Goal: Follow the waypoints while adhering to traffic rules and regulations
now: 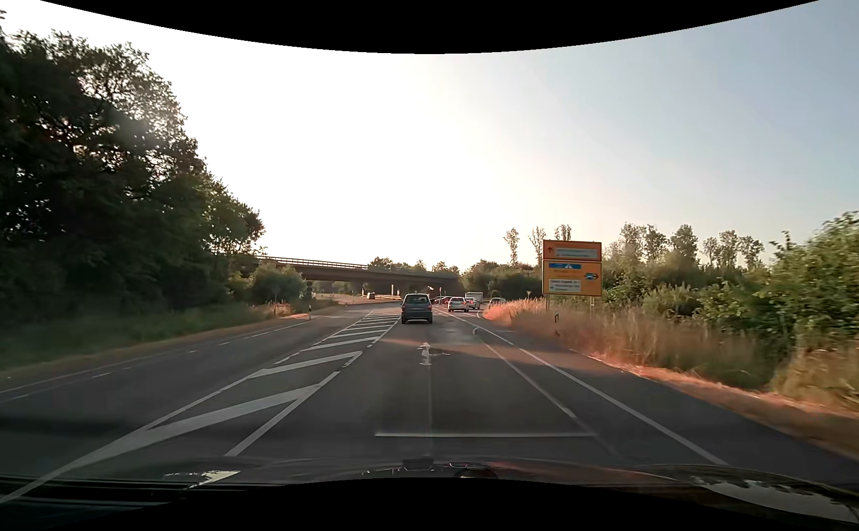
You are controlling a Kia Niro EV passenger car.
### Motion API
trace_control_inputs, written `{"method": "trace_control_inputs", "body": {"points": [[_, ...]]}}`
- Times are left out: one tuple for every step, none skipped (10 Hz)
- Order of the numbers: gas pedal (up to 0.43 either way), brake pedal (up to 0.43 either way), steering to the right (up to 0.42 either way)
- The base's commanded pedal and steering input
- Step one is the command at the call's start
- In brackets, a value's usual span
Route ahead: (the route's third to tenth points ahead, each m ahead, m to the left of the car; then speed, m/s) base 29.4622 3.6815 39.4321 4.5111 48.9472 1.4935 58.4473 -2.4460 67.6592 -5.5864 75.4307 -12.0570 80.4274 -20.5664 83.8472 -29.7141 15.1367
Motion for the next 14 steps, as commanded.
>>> {"method": "trace_control_inputs", "body": {"points": [[0.0, 0.073, -0.001], [0.0, 0.11, -0.002], [0.0, 0.122, -0.002], [0.0, 0.134, -0.002], [0.0, 0.152, -0.002], [0.0, 0.171, -0.001], [0.0, 0.183, -0.001], [0.0, 0.159, -0.001], [0.0, 0.122, 0.0], [0.0, 0.085, 0.002], [0.0, 0.043, 0.007], [0.0, 0.03, 0.011], [0.0, 0.037, 0.012], [0.0, 0.055, 0.011]]}}
